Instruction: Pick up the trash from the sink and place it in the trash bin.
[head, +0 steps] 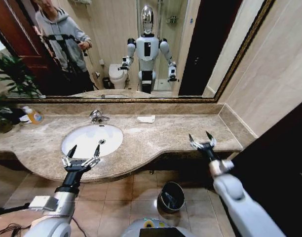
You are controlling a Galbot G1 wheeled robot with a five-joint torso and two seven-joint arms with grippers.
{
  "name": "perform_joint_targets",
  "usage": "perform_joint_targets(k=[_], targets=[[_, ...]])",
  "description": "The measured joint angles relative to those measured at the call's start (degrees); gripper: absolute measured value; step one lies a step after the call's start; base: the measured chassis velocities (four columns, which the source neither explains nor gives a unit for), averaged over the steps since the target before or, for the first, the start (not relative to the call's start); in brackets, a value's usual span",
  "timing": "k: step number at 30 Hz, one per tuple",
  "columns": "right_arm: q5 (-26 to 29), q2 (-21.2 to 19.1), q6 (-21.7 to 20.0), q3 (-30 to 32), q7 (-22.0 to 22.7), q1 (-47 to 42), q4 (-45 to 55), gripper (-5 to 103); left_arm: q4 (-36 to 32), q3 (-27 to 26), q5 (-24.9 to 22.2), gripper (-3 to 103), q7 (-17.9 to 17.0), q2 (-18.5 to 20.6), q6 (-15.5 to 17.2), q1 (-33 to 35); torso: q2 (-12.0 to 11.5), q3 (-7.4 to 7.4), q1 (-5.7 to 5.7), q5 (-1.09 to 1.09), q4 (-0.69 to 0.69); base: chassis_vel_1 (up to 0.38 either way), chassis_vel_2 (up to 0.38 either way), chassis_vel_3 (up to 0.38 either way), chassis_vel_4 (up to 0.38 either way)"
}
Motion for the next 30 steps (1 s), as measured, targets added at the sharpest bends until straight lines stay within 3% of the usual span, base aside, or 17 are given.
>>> perform_joint_targets(k=[2, 4, 7, 15, 22, 30], targets=[[-0.4, 0.9, -1.9, -7.3, -2.3, 6.9, -3.8, 100, 0.0, 0.0, 0.0, 100, 0.0, 0.0, 0.0, 0.0, 0.0, 0.01, 0.00, 0.02, 0.00, 0.000, 0.000, 0.000, 0.000], [-0.4, 1.2, -2.1, -8.5, -2.6, 8.0, -4.5, 100, 0.0, 0.0, 0.0, 100, 0.0, 0.0, 0.0, 0.0, 0.0, 0.01, 0.00, 0.02, 0.00, 0.000, 0.000, 0.000, 0.000], [-1.2, 4.7, -3.6, -17.7, -3.8, 17.2, -9.4, 100, 0.0, 0.0, 0.0, 100, 0.0, 0.0, 0.0, 0.0, 0.0, 0.00, 0.00, 0.00, 0.00, 0.000, 0.000, 0.000, 0.000], [-4.3, 12.4, -6.8, -28.7, -2.8, 27.9, -18.1, 100, 0.0, 0.0, 0.0, 100, 0.0, 0.0, 0.0, 0.0, 0.0, 0.00, -0.01, -0.01, 0.00, 0.000, 0.000, 0.000, 0.000], [-8.4, 18.8, -6.5, -33.2, -2.3, 33.0, -26.1, 100, 0.0, 0.0, 0.0, 100, 0.0, 0.0, 0.0, 0.0, 0.0, -0.01, -0.01, -0.02, -0.01, 0.000, 0.000, 0.000, 0.000], [-13.6, 26.9, -3.7, -33.5, -1.3, 39.2, -37.1, 100, 0.0, 0.0, 0.0, 100, 0.0, 0.0, 0.0, 0.0, 0.0, -0.01, -0.01, -0.02, 0.00, 0.000, 0.000, 0.000, 0.000]])
